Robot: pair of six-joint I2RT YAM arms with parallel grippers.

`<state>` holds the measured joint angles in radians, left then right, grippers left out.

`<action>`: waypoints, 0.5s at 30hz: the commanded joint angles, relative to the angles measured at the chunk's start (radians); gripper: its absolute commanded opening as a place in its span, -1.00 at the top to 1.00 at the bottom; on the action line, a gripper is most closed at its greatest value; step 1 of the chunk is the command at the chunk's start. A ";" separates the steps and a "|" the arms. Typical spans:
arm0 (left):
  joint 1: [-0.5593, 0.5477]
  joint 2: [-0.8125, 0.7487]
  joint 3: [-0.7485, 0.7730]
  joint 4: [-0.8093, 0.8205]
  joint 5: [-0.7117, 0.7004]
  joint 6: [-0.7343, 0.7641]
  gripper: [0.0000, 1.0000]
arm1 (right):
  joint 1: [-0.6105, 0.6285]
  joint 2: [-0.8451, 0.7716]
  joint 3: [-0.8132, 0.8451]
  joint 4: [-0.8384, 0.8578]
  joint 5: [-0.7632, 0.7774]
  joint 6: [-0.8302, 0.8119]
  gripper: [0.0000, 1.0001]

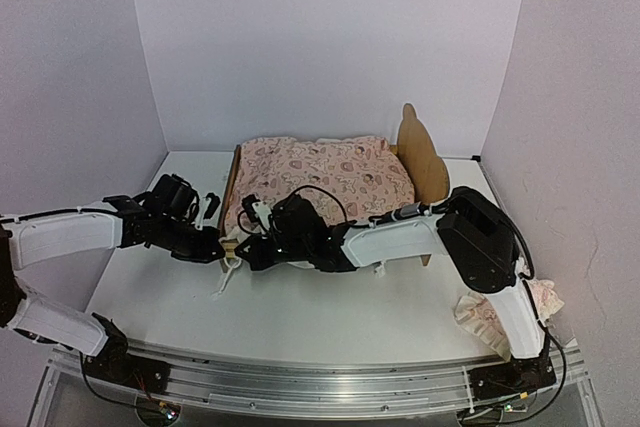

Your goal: Set up the pet bed

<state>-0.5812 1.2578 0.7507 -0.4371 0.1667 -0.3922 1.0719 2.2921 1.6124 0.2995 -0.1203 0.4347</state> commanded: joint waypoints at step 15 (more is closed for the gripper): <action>0.004 -0.034 0.093 -0.091 0.034 0.106 1.00 | 0.003 0.231 0.270 -0.011 -0.178 0.124 1.00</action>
<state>-0.5808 1.2259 0.7847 -0.5355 0.2057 -0.3411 1.0804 2.4721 1.8604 0.2932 -0.2173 0.4950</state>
